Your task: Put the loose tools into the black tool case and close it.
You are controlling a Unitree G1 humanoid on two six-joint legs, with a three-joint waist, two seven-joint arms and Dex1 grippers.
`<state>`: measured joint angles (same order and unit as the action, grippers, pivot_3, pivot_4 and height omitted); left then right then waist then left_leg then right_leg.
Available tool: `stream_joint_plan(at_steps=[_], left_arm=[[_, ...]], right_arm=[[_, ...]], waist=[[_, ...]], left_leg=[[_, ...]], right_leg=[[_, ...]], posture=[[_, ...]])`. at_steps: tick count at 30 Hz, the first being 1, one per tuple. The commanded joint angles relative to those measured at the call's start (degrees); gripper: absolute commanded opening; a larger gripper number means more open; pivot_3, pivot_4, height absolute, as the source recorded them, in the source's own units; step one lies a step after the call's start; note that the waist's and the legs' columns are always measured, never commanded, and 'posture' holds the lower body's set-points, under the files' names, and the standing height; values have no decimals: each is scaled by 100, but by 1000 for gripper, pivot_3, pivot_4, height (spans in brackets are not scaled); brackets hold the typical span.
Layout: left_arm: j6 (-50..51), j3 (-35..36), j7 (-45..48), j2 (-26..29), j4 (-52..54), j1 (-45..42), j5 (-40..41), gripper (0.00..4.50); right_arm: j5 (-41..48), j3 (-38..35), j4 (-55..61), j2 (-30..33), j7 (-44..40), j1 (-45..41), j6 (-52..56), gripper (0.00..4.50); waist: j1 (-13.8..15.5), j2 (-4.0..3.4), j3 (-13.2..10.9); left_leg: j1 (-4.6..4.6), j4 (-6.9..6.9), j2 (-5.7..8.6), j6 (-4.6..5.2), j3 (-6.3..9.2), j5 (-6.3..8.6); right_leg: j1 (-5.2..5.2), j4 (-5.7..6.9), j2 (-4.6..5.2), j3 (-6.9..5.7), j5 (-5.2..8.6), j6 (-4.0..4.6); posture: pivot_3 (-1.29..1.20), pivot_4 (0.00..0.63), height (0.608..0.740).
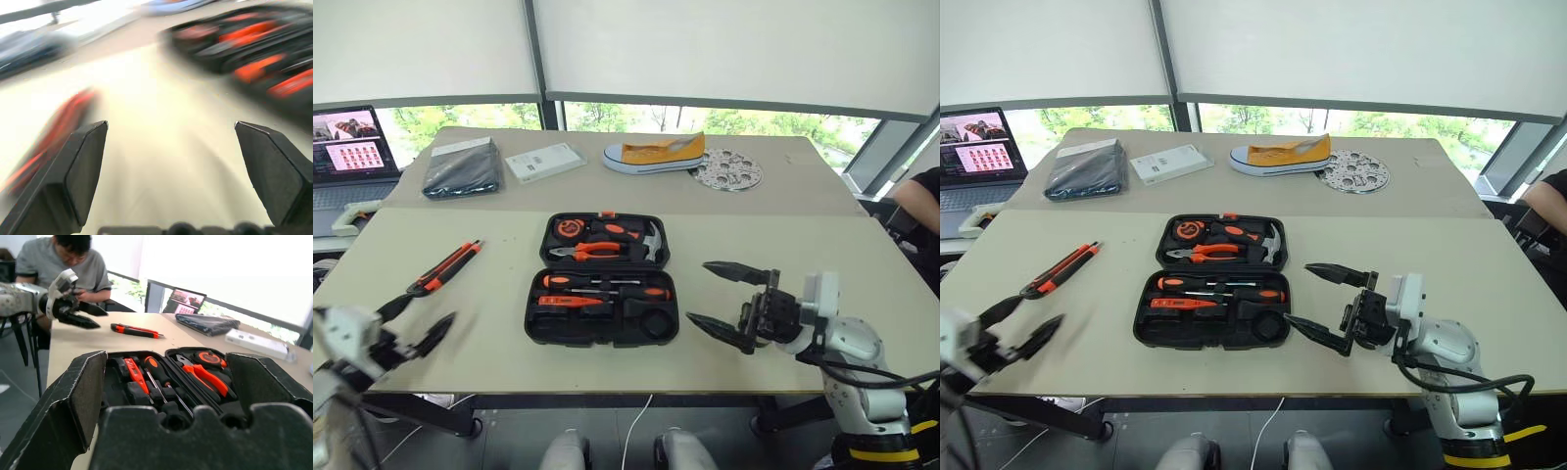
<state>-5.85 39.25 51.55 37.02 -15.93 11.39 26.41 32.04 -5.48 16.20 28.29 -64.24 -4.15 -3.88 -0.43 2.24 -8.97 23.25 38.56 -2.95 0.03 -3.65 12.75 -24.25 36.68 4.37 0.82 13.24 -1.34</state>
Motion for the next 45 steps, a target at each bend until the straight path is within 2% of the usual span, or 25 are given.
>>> stream_joint_plan(at_steps=[1,8,11,13,17,19,24,31,32,33,39,42,43,45], left_arm=[[360,614,-570,-3,16,381,249,4441],[1178,473,-908,149,247,340,358,4441],[2065,-43,-944,588,284,-340,340,4441],[2268,-419,-924,912,97,-942,144,4441],[2678,-1251,-981,1386,-723,-2515,-276,4441],[2702,-1738,-875,1477,-1157,-3089,-604,4441],[2867,-2758,-437,1501,-2456,-4411,-1265,4441],[2791,-3386,-324,1442,-3771,-5321,-1903,4441],[2814,-3409,-269,1439,-3887,-5374,-1934,3934],[2882,-3452,-145,1449,-3981,-5390,-1962,3773],[2681,-3259,209,1463,-4173,-5321,-1878,1626],[1465,-2747,661,1337,-3892,-5193,-1437,1600],[954,-2584,971,1271,-3678,-5117,-1247,1600],[554,-2541,1851,1222,-3140,-4900,-964,1600]], right_arm=[[-119,69,139,-49,-82,47,-404,4500],[-84,220,335,-6,91,-15,-206,4500],[-3,255,493,1,262,-180,-29,4500],[25,279,553,-4,351,-276,70,4500],[-20,334,534,21,393,-379,161,4500],[-53,338,502,45,399,-402,170,4500],[-119,347,547,124,426,-363,172,4500],[-68,296,682,164,591,-261,233,4500],[-56,283,691,178,598,-234,238,4500],[-44,267,697,195,595,-202,236,4500],[-3,224,588,281,521,-193,198,4500],[-1,172,476,306,445,-245,142,4500],[-7,145,428,324,396,-258,106,4500],[-76,135,282,469,52,-271,-99,4500]], waist=[[3,2,0],[106,6,2],[141,11,0],[150,13,0],[132,24,6],[98,25,6],[-7,30,7],[-36,39,1],[-34,40,1],[-27,41,1],[-26,40,2],[-25,40,2],[-22,41,1],[10,57,-7]], left_leg=[[0,0,-1,-2,0,1],[-4,0,-2,-46,-1,27],[-2,0,-1,-48,-2,28],[0,0,-3,-48,-2,28],[3,0,7,-41,-6,22],[4,-2,11,-3,-9,-1],[8,-37,14,-10,-16,5],[13,-55,13,-13,-8,7],[12,-55,13,-13,-9,7],[11,-55,14,-13,-9,7],[-2,-55,20,-13,-10,6],[-3,-54,19,-13,-10,6],[0,-54,19,-13,-10,6],[4,-54,18,-13,-10,6]], right_leg=[[-1,-3,2,0,11,19],[-6,-2,7,-7,14,23],[-6,-1,7,-11,14,23],[-15,1,6,-21,14,24],[2,2,0,-20,9,25],[4,1,-1,-16,-11,1],[-10,-8,-14,-6,-20,29],[-17,-5,-25,-7,-9,33],[-17,-5,-24,-7,-8,32],[-15,-4,-23,-7,-8,31],[-5,0,-12,-6,2,15],[-5,1,-12,-5,1,17],[-6,2,-11,-6,-4,24],[-9,1,-8,-8,-7,30]], posture=[[0,150,740],[0,150,740],[0,150,740],[0,150,740],[0,150,740],[0,150,740],[0,150,740],[0,150,740],[0,150,740],[0,150,740],[0,150,740],[0,150,740],[0,150,740],[0,150,740]])
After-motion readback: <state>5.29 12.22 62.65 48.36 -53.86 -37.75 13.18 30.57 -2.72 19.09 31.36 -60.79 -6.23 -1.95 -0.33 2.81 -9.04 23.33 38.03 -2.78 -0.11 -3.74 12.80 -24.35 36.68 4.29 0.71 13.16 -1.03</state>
